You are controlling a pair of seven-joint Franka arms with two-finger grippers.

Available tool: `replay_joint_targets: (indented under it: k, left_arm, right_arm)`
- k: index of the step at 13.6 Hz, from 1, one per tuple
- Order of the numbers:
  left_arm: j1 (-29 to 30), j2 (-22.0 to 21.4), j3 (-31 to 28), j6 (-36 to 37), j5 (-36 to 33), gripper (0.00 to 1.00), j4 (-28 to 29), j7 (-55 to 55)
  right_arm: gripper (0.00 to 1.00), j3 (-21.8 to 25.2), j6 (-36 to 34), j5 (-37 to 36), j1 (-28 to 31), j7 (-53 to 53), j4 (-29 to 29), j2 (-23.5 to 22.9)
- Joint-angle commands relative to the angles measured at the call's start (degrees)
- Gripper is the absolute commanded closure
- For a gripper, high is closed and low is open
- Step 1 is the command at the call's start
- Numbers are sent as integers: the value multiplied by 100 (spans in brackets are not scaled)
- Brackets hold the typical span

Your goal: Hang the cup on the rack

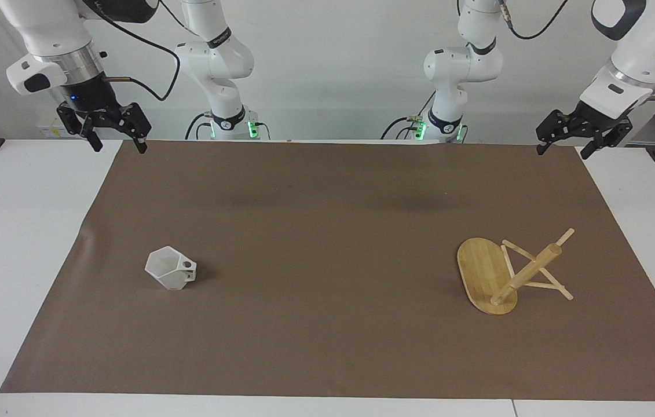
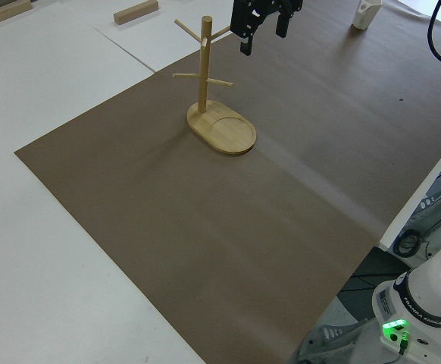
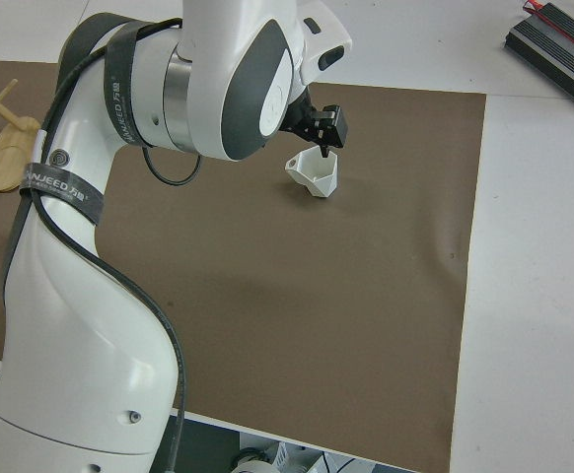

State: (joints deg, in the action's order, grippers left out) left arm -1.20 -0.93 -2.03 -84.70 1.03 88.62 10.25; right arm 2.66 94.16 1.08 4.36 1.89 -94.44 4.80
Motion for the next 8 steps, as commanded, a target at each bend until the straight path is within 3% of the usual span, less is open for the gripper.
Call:
replay_joint_targets:
  k: [1, 8]
  left_arm:
    - [-38, -127, -60, -19, 12, 0, 121, 47]
    - [-135, -118, -25, -556, -15, 0, 182, 74]
  right_arm:
    - [0, -11, 120, -82, 38, -22, -145, 91]
    - [0, -20, 147, -91, 38, 13, -145, 91]
